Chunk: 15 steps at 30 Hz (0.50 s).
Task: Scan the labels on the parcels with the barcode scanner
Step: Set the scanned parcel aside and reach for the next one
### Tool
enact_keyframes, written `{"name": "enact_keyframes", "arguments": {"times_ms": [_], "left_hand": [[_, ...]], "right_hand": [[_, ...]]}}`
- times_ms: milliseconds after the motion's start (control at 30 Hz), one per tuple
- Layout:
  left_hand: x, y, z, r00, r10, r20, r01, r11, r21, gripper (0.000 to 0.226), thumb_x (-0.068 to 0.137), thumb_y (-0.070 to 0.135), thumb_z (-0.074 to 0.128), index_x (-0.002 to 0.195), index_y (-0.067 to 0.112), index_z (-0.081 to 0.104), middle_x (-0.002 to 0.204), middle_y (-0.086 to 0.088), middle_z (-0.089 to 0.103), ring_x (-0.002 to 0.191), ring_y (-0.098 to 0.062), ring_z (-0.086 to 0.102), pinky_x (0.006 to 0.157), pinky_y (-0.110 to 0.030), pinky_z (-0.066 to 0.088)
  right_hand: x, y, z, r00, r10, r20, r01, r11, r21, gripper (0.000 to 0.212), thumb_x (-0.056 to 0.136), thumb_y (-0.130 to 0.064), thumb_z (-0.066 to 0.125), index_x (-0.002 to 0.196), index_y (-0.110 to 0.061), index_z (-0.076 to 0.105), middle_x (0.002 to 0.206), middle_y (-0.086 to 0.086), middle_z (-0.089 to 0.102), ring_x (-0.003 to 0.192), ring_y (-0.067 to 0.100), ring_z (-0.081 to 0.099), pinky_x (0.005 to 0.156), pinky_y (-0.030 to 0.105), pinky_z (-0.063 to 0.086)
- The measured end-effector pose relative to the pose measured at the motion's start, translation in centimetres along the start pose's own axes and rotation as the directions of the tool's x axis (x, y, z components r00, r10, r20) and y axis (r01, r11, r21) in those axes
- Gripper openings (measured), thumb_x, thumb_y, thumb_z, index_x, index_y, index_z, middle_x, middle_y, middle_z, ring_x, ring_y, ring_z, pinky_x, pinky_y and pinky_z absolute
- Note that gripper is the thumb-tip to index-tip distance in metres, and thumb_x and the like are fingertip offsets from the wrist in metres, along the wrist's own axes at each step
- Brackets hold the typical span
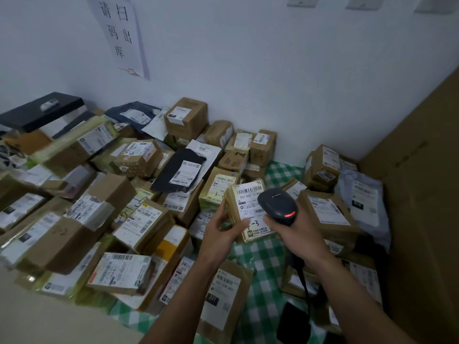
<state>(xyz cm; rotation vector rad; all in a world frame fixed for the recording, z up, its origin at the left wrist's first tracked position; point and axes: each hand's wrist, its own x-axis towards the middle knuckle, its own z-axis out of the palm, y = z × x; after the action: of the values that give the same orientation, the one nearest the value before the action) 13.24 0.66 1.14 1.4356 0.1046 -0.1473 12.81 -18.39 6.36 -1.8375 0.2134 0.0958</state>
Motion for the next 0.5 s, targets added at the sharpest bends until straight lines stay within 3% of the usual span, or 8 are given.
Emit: {"name": "enact_keyframes", "arguments": {"times_ms": [67,200,267,367,500], "left_hand": [[0.4,-0.7,0.0,1.000,0.014,-0.007,-0.014,0.999,0.029,0.084,0.085,0.020,0.083,0.148,0.056,0.039,0.133,0.009,0.066,0.115,-0.008,0.067,0.091,-0.037,0.061],[1.2,-2.1,0.3,0.994,0.092,-0.058,-0.080,0.979,0.188,0.096,0.087,0.026,0.081,0.156,0.054,0.021,0.146,0.011,0.055,0.133,-0.014,0.055,0.099,-0.042,0.057],[1.7,-2.7,0.6,0.991,0.109,-0.083,-0.084,0.962,0.260,0.098,0.081,0.045,0.082,0.153,0.061,0.017,0.145,0.012,0.055,0.134,-0.013,0.054,0.104,-0.045,0.054],[2.7,-4.3,0.8,0.990,0.102,-0.093,-0.070,0.953,0.296,0.109,0.071,0.066,0.081,0.154,0.062,0.011,0.146,0.010,0.054,0.136,-0.013,0.052,0.108,-0.052,0.050],[2.8,-4.5,1.5,0.990,0.127,-0.068,-0.101,0.949,0.297,0.108,0.081,0.041,0.085,0.161,0.047,0.012,0.151,0.008,0.052,0.138,-0.007,0.050,0.112,-0.043,0.048]], "right_hand": [[-0.3,0.0,-0.1,1.000,0.006,-0.030,-0.007,1.000,-0.008,0.053,0.083,-0.033,0.085,0.128,-0.038,0.057,0.114,-0.018,0.069,0.104,0.004,0.067,0.096,0.044,0.058],[-0.8,0.0,-1.2,0.999,0.045,-0.025,-0.046,0.999,-0.028,0.054,0.082,-0.042,0.085,0.130,-0.038,0.059,0.112,-0.015,0.072,0.101,0.006,0.067,0.094,0.042,0.058],[-1.2,-0.2,-1.5,0.996,0.081,0.045,-0.077,0.993,-0.092,0.045,0.085,-0.042,0.082,0.126,-0.036,0.062,0.098,-0.005,0.077,0.084,0.011,0.072,0.079,0.036,0.060],[-2.1,-0.7,-1.6,0.986,0.123,0.110,-0.112,0.989,-0.097,0.034,0.090,-0.038,0.078,0.122,-0.033,0.065,0.088,-0.005,0.078,0.071,0.007,0.072,0.059,0.020,0.054],[-2.4,-0.9,-1.6,0.981,0.162,0.108,-0.156,0.986,-0.060,0.037,0.092,-0.038,0.075,0.127,-0.031,0.063,0.084,-0.002,0.079,0.067,0.006,0.070,0.060,0.022,0.052]]}}
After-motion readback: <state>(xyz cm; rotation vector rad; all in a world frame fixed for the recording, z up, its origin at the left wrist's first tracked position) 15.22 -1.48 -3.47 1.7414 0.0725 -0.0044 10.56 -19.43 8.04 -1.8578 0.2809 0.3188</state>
